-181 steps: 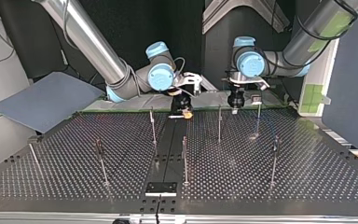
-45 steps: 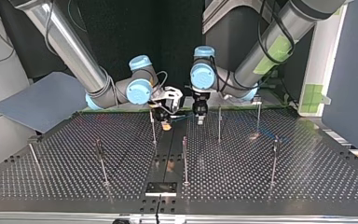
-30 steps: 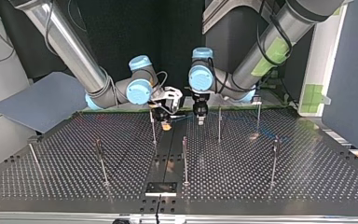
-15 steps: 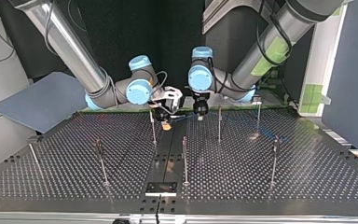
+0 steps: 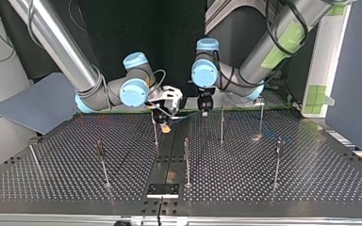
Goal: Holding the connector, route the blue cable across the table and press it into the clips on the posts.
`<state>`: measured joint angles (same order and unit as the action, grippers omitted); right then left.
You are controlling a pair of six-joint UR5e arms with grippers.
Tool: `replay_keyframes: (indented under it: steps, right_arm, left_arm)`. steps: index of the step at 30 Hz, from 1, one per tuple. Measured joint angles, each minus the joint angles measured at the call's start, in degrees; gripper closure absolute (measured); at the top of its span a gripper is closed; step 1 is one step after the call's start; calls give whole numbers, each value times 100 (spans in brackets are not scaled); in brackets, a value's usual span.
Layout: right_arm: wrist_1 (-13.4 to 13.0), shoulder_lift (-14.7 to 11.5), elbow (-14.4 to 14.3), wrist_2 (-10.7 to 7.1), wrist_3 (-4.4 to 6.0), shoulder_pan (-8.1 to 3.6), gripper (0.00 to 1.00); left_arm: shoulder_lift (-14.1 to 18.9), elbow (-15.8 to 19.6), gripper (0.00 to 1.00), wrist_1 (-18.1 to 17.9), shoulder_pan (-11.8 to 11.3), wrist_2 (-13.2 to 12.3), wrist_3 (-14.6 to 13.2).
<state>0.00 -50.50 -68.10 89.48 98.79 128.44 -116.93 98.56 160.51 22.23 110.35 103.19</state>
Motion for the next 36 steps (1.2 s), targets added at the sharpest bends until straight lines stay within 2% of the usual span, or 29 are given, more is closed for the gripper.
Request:
replay_keyframes:
  steps: [4, 8, 13, 18, 28, 36]
  right_arm:
    - [200, -203, -162, 0, 121, -26, 100]
    - [350, -428, -370, -7, 151, -48, 100]
    - [521, -691, -566, -61, 87, -49, 100]
    - [659, -910, -608, -154, -4, -52, 100]
    - [768, -1426, -543, -360, -44, -81, 100]
    - [908, -1797, -423, -386, -99, -90, 100]
  left_arm:
    - [233, 61, 100, 78, 9, -18, 11]
    - [442, 69, 100, 121, 22, -88, 5]
    - [705, 71, 100, 212, 50, -179, -15]
    - [954, 72, 100, 395, 80, -173, -104]
    - [1492, 12, 100, 542, 100, -177, -197]
    - [1885, -190, 100, 718, 123, -157, -285]
